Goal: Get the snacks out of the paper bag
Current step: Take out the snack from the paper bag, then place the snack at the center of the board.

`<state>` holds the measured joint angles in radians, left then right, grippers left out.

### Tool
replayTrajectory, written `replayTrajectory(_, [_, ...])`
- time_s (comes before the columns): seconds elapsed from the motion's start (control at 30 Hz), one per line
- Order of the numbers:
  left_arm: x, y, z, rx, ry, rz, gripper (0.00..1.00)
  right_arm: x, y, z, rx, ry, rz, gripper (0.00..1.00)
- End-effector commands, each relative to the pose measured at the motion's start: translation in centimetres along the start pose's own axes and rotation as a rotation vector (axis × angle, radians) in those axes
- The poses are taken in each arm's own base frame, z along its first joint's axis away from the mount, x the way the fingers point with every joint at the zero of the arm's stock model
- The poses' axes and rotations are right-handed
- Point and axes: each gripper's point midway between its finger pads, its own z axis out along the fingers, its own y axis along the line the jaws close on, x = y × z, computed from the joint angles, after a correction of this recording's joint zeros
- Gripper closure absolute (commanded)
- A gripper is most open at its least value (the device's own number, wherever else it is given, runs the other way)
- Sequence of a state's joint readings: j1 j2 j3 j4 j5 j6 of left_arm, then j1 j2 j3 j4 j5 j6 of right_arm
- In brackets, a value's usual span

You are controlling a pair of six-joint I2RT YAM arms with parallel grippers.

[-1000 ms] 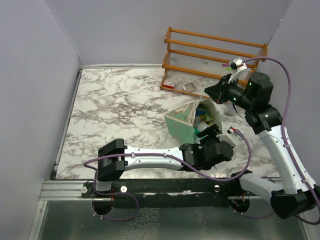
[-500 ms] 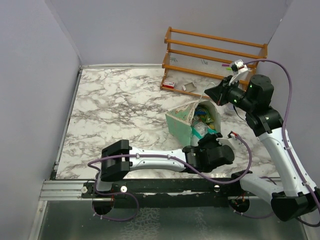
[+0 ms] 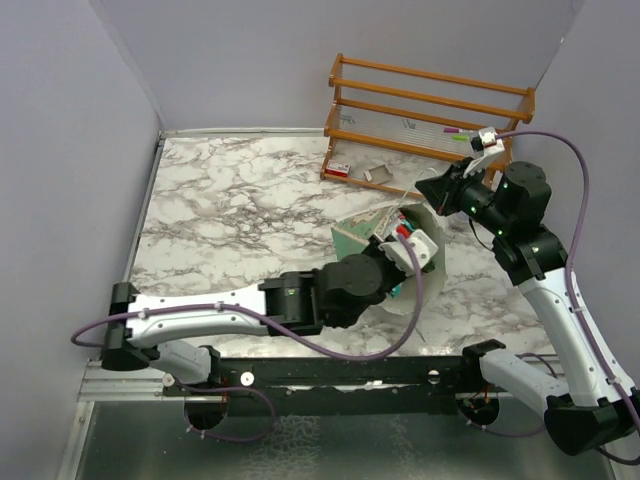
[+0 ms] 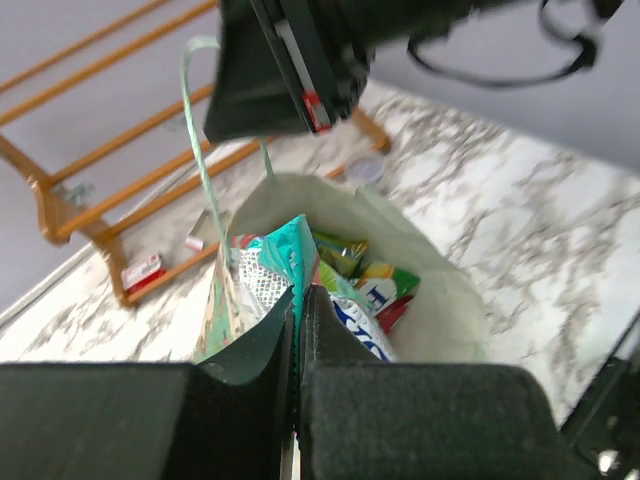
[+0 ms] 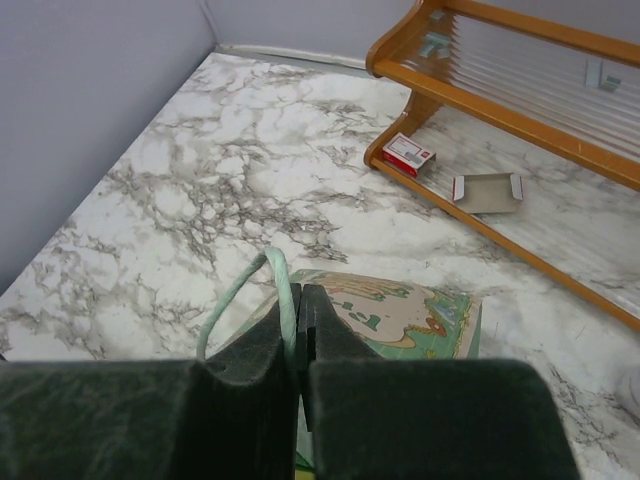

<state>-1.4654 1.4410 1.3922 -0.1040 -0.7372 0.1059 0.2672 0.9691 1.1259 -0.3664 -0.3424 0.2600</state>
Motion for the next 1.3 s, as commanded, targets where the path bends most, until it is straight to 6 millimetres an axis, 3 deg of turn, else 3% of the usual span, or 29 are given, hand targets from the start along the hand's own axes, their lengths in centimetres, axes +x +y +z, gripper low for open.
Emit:
replayTrajectory(0.0, [-5.2, 0.1, -3.2, 0.171, -0.201, -0.065, 1.0, -3.5, 0.1, -0.6, 0.02, -0.145, -0.021, 0.98])
replayTrajectory(0.13, [-7.5, 3.1, -6.0, 0.154, -0.304, -0.09, 1.0, -3.1, -0.1, -0.4, 0.026, -0.14, -0.009, 0.98])
replayTrajectory(0.27, [-8.3, 7.0, -8.1, 0.054, -0.343, -0.109, 1.0, -2.8, -0.2, -0.1, 0.025, -0.133, -0.003, 0.98])
replayTrajectory(0.37, [-8.2, 9.4, -9.4, -0.017, -0.352, -0.13, 1.0, -2.6, -0.3, 0.0, 0.023, -0.129, -0.001, 0.98])
replayTrajectory(0.5, [-6.7, 12.8, -10.4, -0.168, -0.33, -0.165, 1.0, -3.4, -0.4, 0.0, 0.037, -0.146, -0.015, 0.98])
replayTrajectory(0.63, [-3.8, 16.2, -10.3, -0.347, -0.252, -0.202, 1.0, -5.6, -0.4, -0.7, 0.064, -0.198, -0.047, 0.98])
replayTrajectory(0.8, [0.8, 21.0, -8.7, -0.474, -0.17, -0.353, 1.0, -8.4, -1.1, -2.2, 0.145, -0.265, -0.073, 0.99])
replayTrajectory(0.9, [4.4, 23.5, -7.2, -0.512, -0.084, -0.416, 1.0, -9.0, -1.6, -3.3, 0.198, -0.294, -0.052, 0.99])
replayTrajectory(1.03, [9.4, 25.2, -4.9, -0.533, 0.087, -0.441, 1.0, -9.1, -1.4, -4.6, 0.212, -0.309, -0.027, 0.99])
replayTrajectory(1.13, [13.8, 26.6, -3.7, -0.559, 0.227, -0.472, 1.0, -8.8, -0.2, -5.2, 0.157, -0.303, -0.036, 0.99])
replayTrajectory(1.27, [19.6, 28.0, -2.7, -0.567, 0.397, -0.543, 1.0, -7.0, 3.9, -4.4, -0.103, -0.25, -0.119, 0.96])
